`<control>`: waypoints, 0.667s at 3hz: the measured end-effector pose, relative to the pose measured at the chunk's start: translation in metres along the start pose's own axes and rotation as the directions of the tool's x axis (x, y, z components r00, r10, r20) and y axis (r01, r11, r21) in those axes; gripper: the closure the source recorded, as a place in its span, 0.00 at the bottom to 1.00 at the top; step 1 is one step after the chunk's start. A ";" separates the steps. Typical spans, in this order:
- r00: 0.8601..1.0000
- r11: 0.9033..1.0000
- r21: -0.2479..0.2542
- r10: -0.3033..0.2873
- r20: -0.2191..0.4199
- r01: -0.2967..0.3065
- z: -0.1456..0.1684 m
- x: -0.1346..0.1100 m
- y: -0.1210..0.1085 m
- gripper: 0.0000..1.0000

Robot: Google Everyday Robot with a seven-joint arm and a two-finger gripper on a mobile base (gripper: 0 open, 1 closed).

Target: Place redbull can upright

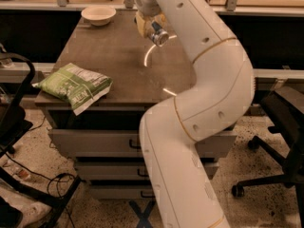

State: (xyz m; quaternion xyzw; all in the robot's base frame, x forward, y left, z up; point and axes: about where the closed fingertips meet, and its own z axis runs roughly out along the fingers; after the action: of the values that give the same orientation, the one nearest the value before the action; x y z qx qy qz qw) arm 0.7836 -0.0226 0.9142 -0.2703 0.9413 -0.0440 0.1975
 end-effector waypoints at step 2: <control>0.997 0.987 0.157 -0.009 -0.078 0.021 -0.064 -0.006 0.007 1.00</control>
Offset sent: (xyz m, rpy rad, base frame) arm -0.0986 -0.0184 0.1056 -0.3161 0.2100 -0.1581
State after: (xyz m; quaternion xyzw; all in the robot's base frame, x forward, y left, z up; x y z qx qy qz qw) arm 0.7589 -0.0149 0.9738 -0.2590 0.9397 -0.1301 0.1814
